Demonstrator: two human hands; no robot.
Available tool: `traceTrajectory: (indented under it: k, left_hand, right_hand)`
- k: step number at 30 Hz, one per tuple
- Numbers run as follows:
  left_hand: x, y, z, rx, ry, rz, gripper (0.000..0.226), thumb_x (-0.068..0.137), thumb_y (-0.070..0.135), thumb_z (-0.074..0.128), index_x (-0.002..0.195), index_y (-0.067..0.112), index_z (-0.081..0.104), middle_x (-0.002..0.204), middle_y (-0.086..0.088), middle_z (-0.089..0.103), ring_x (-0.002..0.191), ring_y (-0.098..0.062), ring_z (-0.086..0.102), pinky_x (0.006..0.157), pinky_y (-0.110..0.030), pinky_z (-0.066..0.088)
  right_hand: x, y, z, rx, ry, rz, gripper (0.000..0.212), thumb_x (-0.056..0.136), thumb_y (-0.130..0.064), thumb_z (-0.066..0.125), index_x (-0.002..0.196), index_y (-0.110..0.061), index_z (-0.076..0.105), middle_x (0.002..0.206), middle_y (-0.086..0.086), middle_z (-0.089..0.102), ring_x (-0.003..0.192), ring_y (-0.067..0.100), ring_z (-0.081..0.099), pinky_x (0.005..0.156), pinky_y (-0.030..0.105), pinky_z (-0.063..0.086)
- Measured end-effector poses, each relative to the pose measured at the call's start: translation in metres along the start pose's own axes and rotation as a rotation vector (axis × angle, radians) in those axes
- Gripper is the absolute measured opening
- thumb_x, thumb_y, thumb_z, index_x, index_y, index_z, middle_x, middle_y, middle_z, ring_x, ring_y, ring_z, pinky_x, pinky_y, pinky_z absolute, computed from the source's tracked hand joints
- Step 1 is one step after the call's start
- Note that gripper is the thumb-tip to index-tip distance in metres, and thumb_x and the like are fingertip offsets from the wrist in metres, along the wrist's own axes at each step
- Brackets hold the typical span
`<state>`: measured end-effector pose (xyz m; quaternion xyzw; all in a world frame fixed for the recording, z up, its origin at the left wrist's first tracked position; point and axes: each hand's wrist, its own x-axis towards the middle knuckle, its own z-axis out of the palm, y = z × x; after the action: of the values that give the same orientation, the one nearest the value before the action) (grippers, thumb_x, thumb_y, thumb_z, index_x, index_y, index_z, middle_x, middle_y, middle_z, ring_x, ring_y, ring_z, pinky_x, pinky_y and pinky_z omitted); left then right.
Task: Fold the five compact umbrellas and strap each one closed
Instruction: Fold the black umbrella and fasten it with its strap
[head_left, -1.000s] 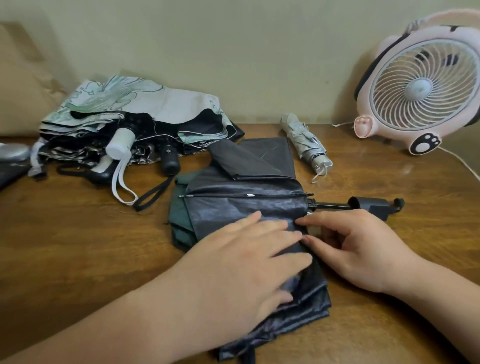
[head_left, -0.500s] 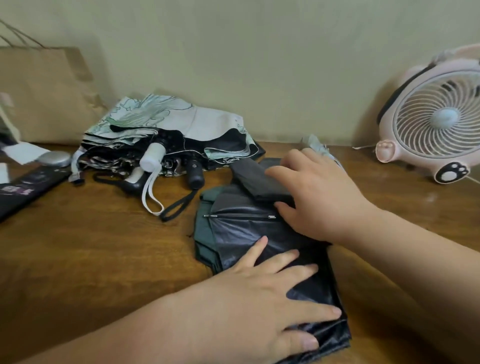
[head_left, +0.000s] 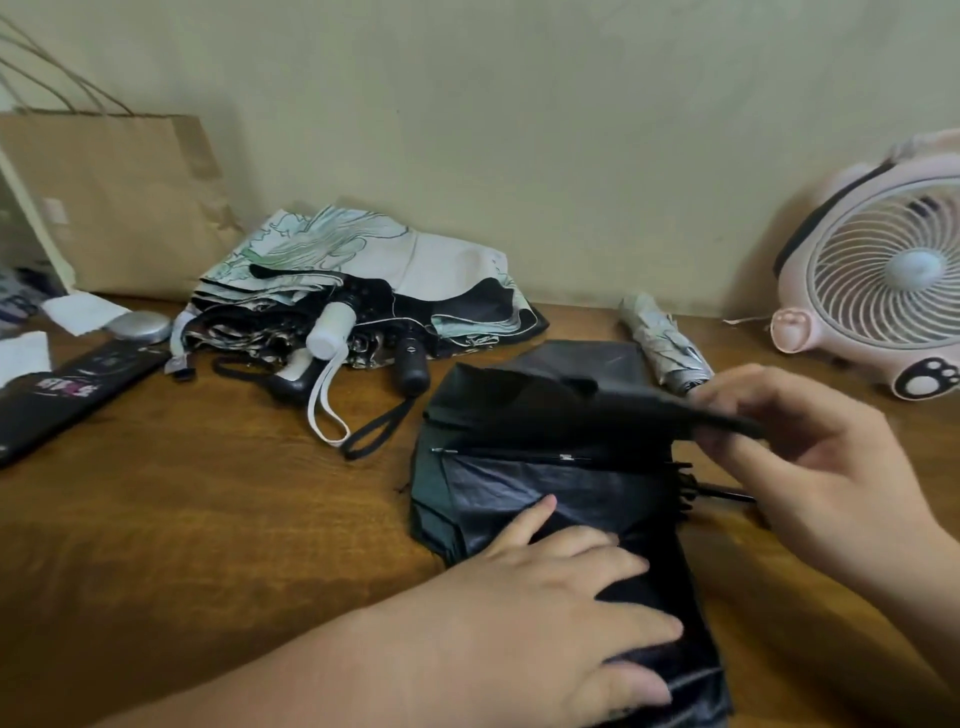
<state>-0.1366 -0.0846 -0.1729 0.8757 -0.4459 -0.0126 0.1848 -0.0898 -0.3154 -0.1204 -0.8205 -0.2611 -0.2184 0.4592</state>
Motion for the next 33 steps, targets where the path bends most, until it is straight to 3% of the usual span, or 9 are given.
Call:
traceTrajectory:
  k: [2,4,7,10,16,23,27,31,33]
  left_hand:
    - [-0.001,0.002,-0.006,0.039,0.129,0.015,0.048,0.101,0.057,0.033,0.127,0.037,0.068,0.135,0.012,0.059,0.13,-0.004,0.042,0.122,-0.048,0.025]
    - [-0.005,0.003,-0.025,0.097,0.357,0.01,0.035,0.101,0.05,0.045,0.104,0.033,0.075,0.095,0.015,0.067,0.091,0.001,0.054,0.088,-0.026,0.049]
    - [-0.018,-0.004,-0.05,0.007,0.721,-0.128,0.026,0.088,0.042,0.067,0.071,0.023,0.064,0.064,0.016,0.049,0.067,-0.004,0.052,0.061,-0.018,0.041]
    - [-0.029,-0.008,-0.061,-0.059,0.752,-0.295,0.028,0.073,0.042,0.08,0.071,0.029,0.056,0.067,0.009,0.051,0.066,-0.017,0.055,0.055,-0.026,0.043]
    - [-0.019,-0.012,-0.053,-0.174,0.559,-0.416,0.017,0.081,0.023,0.083,0.09,0.036,0.076,0.098,0.015,0.065,0.101,-0.01,0.061,0.08,-0.029,0.049]
    - [-0.02,-0.016,-0.055,-0.282,0.309,-0.348,0.035,0.091,0.025,0.075,0.121,0.044,0.073,0.138,0.034,0.05,0.137,0.008,0.04,0.113,-0.026,0.037]
    - [-0.02,-0.022,-0.051,-0.238,0.17,-0.256,0.027,0.097,0.023,0.072,0.119,0.037,0.075,0.141,0.024,0.049,0.141,0.0,0.039,0.114,-0.03,0.038]
    - [-0.022,-0.024,-0.05,-0.171,0.134,-0.298,0.035,0.097,0.038,0.067,0.132,0.042,0.066,0.148,0.03,0.037,0.144,0.007,0.025,0.121,-0.023,0.025]
    - [-0.024,-0.025,-0.051,-0.151,0.107,-0.287,0.037,0.096,0.038,0.068,0.133,0.038,0.066,0.149,0.026,0.038,0.146,0.009,0.019,0.123,-0.024,0.019]
  right_hand:
    - [-0.015,0.008,-0.001,-0.025,-0.006,-0.048,0.017,0.081,0.005,0.068,0.083,-0.012,0.066,0.095,0.007,0.068,0.092,0.031,0.064,0.08,0.039,0.05]
    - [-0.026,0.016,0.003,-0.073,0.017,-0.115,0.009,0.082,-0.003,0.065,0.085,-0.011,0.067,0.102,0.008,0.067,0.096,0.032,0.064,0.08,0.043,0.049]
    - [-0.032,0.016,0.011,-0.093,0.036,-0.158,0.012,0.082,-0.02,0.062,0.088,-0.013,0.07,0.104,0.006,0.064,0.098,0.027,0.063,0.085,0.034,0.049]
    - [-0.033,0.014,0.013,-0.119,0.046,-0.161,0.011,0.081,-0.018,0.066,0.089,-0.012,0.072,0.095,0.006,0.059,0.091,0.023,0.061,0.081,0.026,0.047]
    - [-0.041,0.016,0.005,-0.14,-0.032,-0.17,0.018,0.076,-0.003,0.073,0.091,-0.013,0.075,0.076,0.001,0.054,0.069,0.016,0.052,0.064,0.022,0.04]
    - [-0.039,0.017,0.001,-0.136,-0.039,0.018,0.044,0.074,-0.027,0.078,0.116,-0.036,0.069,0.1,-0.008,0.067,0.094,0.015,0.063,0.081,0.009,0.043]
    - [-0.038,0.018,0.001,-0.124,-0.008,0.029,0.043,0.077,-0.028,0.082,0.115,-0.043,0.069,0.11,-0.014,0.068,0.104,0.015,0.065,0.085,0.021,0.05]
    - [-0.043,0.023,0.007,-0.102,0.027,0.099,0.056,0.078,-0.012,0.082,0.122,-0.045,0.07,0.113,-0.012,0.072,0.1,0.018,0.07,0.079,0.044,0.056]
    - [-0.044,0.025,0.009,-0.08,0.029,0.1,0.053,0.082,-0.011,0.086,0.121,-0.043,0.071,0.11,-0.012,0.072,0.098,0.019,0.07,0.083,0.044,0.055]
